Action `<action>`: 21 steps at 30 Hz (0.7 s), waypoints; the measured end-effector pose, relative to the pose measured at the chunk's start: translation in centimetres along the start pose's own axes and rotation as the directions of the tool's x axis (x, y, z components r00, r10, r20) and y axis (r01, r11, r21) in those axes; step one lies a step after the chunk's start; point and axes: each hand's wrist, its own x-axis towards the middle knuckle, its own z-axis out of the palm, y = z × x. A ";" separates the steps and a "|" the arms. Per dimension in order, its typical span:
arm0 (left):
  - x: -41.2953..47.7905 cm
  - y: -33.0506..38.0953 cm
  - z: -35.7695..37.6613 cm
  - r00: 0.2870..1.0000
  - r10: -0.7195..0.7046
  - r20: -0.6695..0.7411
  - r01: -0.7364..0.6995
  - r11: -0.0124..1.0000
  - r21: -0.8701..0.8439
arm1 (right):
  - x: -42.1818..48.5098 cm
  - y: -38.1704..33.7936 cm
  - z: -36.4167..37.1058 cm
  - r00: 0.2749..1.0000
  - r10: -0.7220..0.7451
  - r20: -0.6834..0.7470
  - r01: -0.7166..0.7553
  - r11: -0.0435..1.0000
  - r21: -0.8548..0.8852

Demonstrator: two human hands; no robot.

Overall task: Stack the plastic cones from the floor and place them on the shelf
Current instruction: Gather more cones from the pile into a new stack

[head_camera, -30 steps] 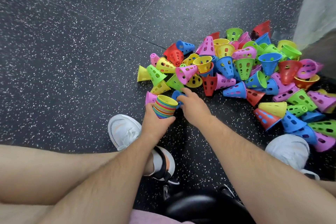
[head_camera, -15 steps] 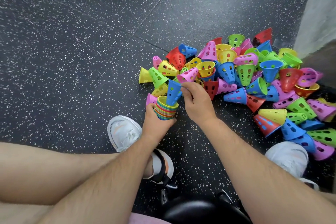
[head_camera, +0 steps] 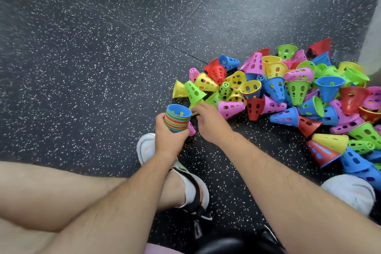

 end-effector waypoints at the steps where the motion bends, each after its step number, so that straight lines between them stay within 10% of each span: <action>1: -0.1 -0.2 -0.1 1.000 -0.005 -0.008 0.005 1.000 -0.010 | 0.3 0.0 0.4 0.999 -0.030 0.031 0.031 0.999 -0.042; 11: 0.3 0.0 -1.6 0.986 -0.017 -0.164 0.015 1.000 -0.017 | 2.3 -2.0 2.6 0.951 -0.138 0.278 0.213 0.942 -0.260; 21: 0.4 0.0 -1.2 0.990 -0.030 -0.136 0.031 1.000 0.005 | 1.3 0.4 0.2 0.998 0.003 -0.061 -0.005 0.999 -0.032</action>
